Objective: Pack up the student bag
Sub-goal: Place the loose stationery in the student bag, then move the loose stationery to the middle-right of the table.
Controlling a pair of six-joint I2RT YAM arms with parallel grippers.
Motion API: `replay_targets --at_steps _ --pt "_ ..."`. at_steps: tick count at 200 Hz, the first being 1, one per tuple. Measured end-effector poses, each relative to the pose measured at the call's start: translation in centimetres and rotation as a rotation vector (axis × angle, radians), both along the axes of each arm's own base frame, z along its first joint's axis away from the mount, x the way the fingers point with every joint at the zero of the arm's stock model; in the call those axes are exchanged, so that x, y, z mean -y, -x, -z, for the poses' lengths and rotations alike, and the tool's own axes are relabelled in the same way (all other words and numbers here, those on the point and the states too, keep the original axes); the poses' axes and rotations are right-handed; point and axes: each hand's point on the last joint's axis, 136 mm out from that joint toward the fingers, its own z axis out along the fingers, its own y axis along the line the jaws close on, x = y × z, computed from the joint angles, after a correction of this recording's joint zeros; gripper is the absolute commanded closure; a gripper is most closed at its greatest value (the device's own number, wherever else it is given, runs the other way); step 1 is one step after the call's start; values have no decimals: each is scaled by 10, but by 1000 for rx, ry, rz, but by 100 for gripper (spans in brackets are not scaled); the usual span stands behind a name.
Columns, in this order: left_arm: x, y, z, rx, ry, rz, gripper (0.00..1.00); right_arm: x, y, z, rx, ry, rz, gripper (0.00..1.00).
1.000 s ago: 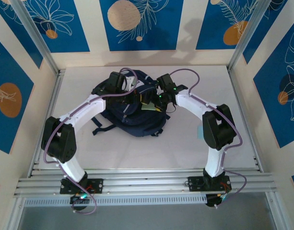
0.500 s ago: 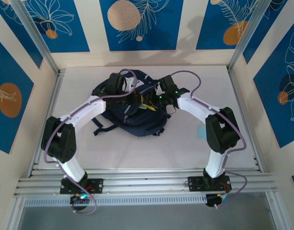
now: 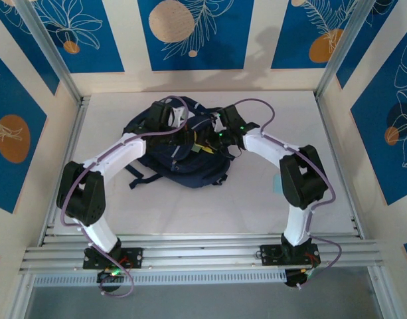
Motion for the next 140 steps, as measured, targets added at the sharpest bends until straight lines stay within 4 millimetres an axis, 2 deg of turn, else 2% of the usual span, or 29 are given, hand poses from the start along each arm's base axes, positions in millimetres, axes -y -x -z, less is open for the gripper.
replay_targets --at_steps 20,39,53,61,76,103,120,140 --pt "0 0 0 1 3 3 100 33 14 -18 27 57 22 32" --pt "1 1 1 -2 6 8 100 78 18 -36 87 146 82 19" --pt "2 2 2 -3 9 11 100 113 21 -39 110 230 139 9" --pt "2 2 2 -1 12 13 100 136 24 -33 101 294 183 3" --pt "3 2 3 1 16 15 100 178 32 -15 60 415 260 0" --pt "3 3 3 -2 20 22 100 246 53 27 -66 590 381 0" --pt "3 4 4 -4 22 25 100 279 63 43 -122 645 443 0" --pt "4 6 7 -9 23 29 100 306 67 56 -141 668 505 1"
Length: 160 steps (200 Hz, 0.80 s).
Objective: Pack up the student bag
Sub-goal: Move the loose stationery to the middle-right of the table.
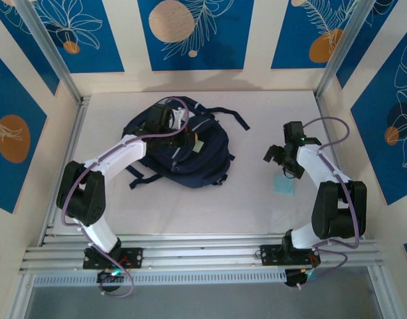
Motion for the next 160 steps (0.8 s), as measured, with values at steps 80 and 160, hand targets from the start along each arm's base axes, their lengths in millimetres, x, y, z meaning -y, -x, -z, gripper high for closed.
replay_targets --at_steps 80,160 --pt "2 2 0 -3 12 13 100 26 9 32 -17 -76 93 1" --pt "2 4 0 -11 25 11 100 -8 27 49 -96 -154 13 0"
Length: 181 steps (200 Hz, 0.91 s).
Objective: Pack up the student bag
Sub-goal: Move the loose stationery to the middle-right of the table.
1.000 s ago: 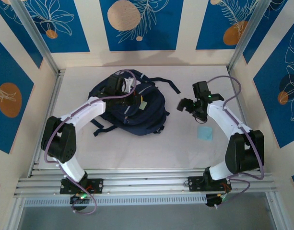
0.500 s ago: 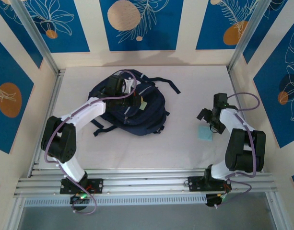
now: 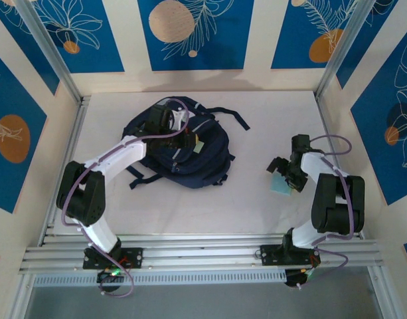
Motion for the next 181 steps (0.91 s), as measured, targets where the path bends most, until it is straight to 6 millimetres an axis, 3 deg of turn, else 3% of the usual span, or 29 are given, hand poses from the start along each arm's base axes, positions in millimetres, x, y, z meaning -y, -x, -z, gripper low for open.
replay_targets --at_steps 25,44,103,159,181 --pt "0 0 0 1 4 -3 100 -43 4 -2 -10 -52 -110 0" --pt "0 0 0 1 6 -1 100 -63 10 -5 -30 -50 -169 1" --pt "-1 4 -2 5 13 5 100 -53 10 -18 -35 -5 -59 0" --pt "-1 6 -3 2 17 7 100 -78 2 -18 -16 -120 73 1" --pt "-1 7 -4 3 18 7 100 -78 -6 -12 -13 -146 119 0"
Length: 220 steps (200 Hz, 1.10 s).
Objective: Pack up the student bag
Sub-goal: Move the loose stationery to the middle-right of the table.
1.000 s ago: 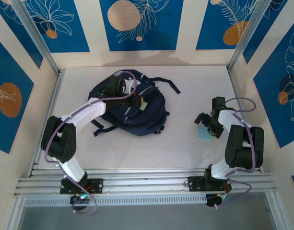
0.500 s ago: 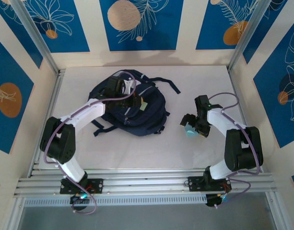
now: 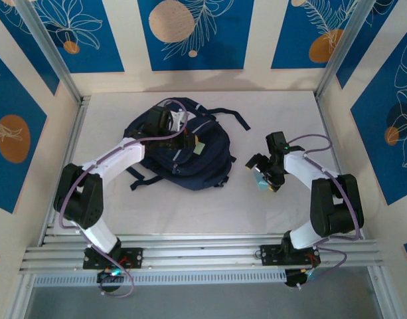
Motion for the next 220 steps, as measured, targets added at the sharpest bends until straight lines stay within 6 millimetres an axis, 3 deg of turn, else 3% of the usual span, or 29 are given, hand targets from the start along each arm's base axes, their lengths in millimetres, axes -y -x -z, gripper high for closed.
replay_targets --at_steps 50,91,124,159,220 --pt "0 1 -2 3 2 0 100 9 -4 13 -40 15 46 0" --pt "-1 1 -1 1 0 0 100 35 -33 10 -12 89 54 0" --pt "-1 2 -2 2 1 0 100 30 -52 11 -6 134 -11 1" --pt "-2 3 0 -1 -1 0 100 18 -41 18 -54 196 -109 1" --pt "-3 5 2 -2 -4 3 100 18 -17 18 -76 247 -251 1"
